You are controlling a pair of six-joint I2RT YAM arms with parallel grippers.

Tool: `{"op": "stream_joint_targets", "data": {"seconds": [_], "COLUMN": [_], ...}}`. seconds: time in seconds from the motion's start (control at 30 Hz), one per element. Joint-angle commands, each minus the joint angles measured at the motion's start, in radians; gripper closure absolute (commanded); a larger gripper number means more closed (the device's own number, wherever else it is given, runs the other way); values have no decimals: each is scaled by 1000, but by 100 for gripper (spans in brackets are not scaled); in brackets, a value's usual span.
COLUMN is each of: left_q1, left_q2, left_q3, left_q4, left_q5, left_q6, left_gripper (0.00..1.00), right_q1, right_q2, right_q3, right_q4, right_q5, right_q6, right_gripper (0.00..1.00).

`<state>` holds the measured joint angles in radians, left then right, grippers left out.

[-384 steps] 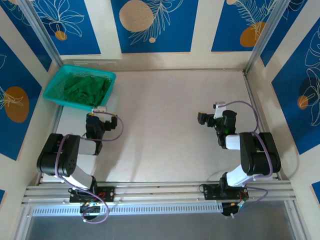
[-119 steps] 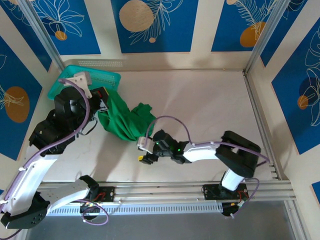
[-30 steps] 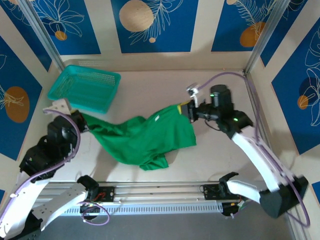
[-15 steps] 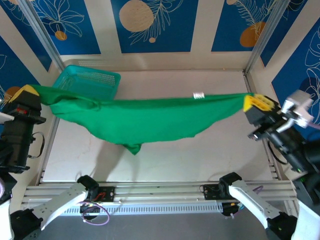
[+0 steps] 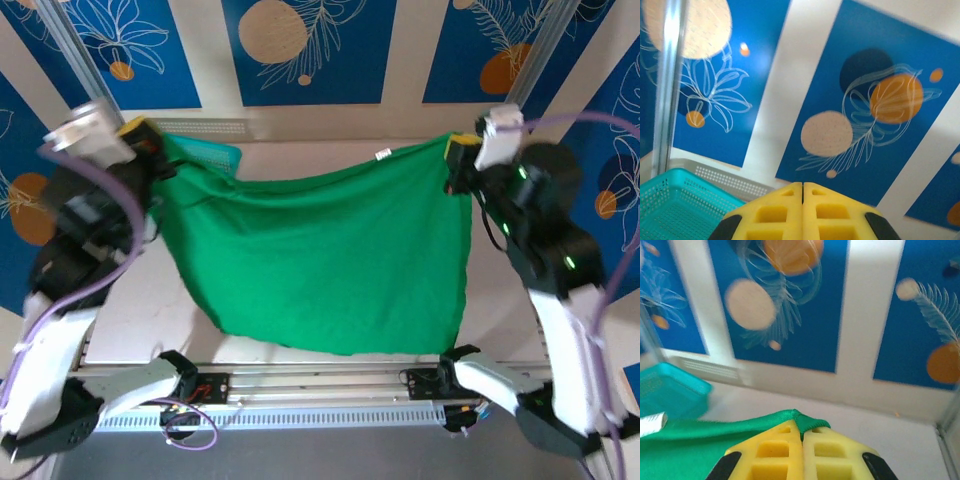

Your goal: Fold the inside-out t-shirt

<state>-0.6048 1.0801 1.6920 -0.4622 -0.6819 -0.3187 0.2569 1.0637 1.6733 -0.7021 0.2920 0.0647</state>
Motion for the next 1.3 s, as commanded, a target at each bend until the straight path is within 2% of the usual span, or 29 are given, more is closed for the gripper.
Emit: {"op": "stream_joint_targets", "data": {"seconds": [0.0, 0.1, 0.17, 0.23, 0.3, 0.43, 0.63, 0.73, 0.87, 1.03, 1.17, 1.27], "left_q1": [11, 32, 36, 35, 33, 25, 14, 13, 13, 13, 13, 13], "left_q2": [133, 278, 364, 410, 387, 231, 27, -58, -116, -66, 45, 160], "left_q3": [-6, 54, 102, 159, 157, 71, 58, 77, 152, 218, 224, 191], "left_q4": [184, 272, 332, 326, 337, 370, 242, 197, 115, 44, 66, 121], "left_q5": [-30, -59, -119, -128, -121, -95, 46, 103, 136, 124, 109, 42], "left_q6": [103, 226, 322, 361, 359, 368, 370, 387, 369, 349, 358, 415], "left_gripper": [100, 100, 100, 100, 100, 100, 100, 100, 100, 100, 100, 100], "right_q1": [-198, -300, -314, -317, -317, -317, -304, -298, -299, -300, -300, -301], "right_q2": [108, 210, 241, 235, 192, 47, -162, -213, -192, -134, -76, -38], "right_q3": [1, 10, 19, 15, 3, -29, -18, 74, 263, 343, 257, 114], "right_q4": [117, 191, 221, 247, 245, 175, 21, -64, -199, -258, -212, -136], "right_q5": [-292, -425, -443, -459, -443, -392, -453, -504, -542, -478, -415, -397], "right_q6": [137, 226, 241, 240, 233, 203, 230, 270, 292, 303, 312, 329], "right_gripper": [100, 100, 100, 100, 100, 100, 100, 100, 100, 100, 100, 100]}}
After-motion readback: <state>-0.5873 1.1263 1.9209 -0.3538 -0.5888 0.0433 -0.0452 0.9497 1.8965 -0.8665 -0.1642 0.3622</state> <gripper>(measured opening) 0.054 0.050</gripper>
